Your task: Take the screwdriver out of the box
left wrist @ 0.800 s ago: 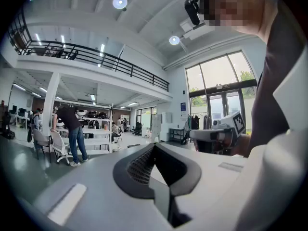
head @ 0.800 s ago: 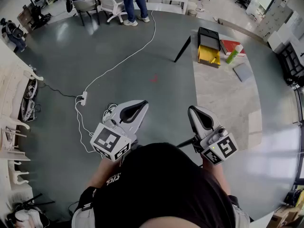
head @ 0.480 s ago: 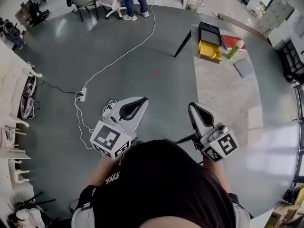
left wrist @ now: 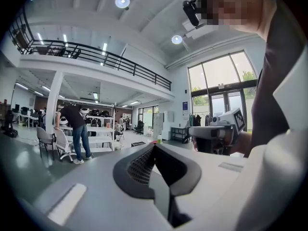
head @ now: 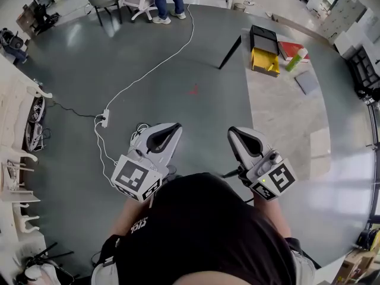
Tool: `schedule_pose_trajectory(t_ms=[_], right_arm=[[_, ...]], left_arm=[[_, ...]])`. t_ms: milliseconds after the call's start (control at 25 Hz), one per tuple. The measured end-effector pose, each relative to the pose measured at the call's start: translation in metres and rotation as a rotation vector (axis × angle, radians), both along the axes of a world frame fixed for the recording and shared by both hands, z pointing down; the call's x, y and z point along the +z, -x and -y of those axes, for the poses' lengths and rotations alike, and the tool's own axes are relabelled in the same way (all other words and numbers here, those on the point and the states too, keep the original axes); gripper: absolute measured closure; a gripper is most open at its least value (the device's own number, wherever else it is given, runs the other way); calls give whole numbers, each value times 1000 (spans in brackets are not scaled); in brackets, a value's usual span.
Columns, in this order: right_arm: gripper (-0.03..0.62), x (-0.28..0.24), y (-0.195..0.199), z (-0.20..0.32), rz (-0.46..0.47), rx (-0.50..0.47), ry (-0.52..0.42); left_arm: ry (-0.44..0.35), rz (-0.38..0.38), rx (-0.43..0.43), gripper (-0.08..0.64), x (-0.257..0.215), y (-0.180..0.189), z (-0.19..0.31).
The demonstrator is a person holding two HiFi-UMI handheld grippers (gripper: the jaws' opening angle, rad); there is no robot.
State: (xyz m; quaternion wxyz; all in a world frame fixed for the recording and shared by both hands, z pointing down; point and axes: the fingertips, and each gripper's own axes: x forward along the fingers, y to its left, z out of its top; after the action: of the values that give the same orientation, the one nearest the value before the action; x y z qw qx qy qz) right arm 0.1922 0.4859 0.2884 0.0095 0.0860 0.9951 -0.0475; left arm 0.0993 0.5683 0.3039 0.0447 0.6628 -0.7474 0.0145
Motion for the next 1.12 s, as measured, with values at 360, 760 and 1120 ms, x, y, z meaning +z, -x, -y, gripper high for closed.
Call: schedule_pose_trajectory(t_ms=[360, 760, 1120], right_arm=[[578, 13, 28, -40, -54, 7, 15], [578, 26, 59, -21, -83, -7, 61], [577, 26, 111, 45, -75, -62, 52]], left_arm=[[20, -12, 8, 557, 14, 28, -41], [20, -58, 2, 557, 27, 58, -23], [32, -44, -27, 557, 22, 105, 44]])
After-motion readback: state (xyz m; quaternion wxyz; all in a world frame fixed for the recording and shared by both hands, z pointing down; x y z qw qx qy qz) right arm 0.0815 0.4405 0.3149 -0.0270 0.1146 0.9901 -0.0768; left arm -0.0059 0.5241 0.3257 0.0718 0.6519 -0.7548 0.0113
